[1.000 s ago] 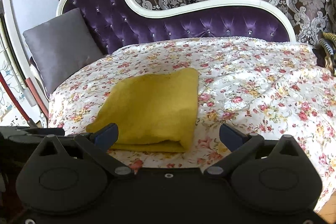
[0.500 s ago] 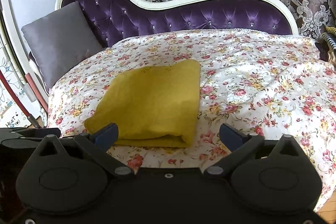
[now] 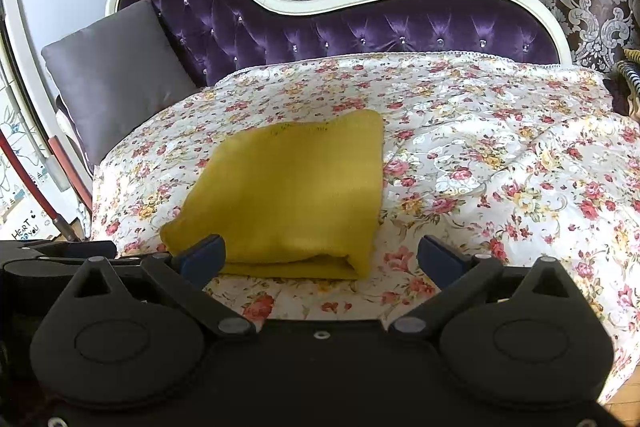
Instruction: Fold small clothes
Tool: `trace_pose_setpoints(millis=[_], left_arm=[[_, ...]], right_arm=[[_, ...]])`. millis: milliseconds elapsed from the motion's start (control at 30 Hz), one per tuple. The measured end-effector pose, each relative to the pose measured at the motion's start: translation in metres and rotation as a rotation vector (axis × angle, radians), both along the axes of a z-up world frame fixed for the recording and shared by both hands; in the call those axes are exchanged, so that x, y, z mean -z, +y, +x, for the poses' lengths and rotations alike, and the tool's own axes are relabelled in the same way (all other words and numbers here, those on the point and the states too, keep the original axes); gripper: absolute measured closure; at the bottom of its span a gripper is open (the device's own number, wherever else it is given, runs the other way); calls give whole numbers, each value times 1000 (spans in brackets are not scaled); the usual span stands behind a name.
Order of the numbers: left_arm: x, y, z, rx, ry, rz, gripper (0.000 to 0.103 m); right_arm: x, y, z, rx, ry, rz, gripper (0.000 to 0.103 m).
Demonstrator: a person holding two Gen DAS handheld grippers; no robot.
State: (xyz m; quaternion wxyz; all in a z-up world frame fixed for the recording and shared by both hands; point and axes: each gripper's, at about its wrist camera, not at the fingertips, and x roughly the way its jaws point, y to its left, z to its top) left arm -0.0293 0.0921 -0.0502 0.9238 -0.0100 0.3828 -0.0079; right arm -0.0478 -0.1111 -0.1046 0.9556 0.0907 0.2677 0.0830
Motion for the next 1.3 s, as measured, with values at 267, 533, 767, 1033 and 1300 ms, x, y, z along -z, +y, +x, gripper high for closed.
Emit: trace_pose_setpoints(millis=[267, 533, 767, 1033, 1300], left_arm=[[1, 0, 0, 3, 4, 0, 36], [1, -1, 1, 5, 8, 1, 36], [2, -2, 2, 12, 11, 2, 36], [2, -2, 3, 12, 11, 1, 36], [2, -1, 5, 16, 11, -2, 36]], right_arm=[[2, -1, 1, -2, 8, 9, 1], [2, 1, 2, -5, 8, 8, 1], [2, 1, 2, -6, 7, 5, 1], [1, 2, 4, -12, 9, 4, 1], [2, 1, 5, -19, 8, 2, 1]])
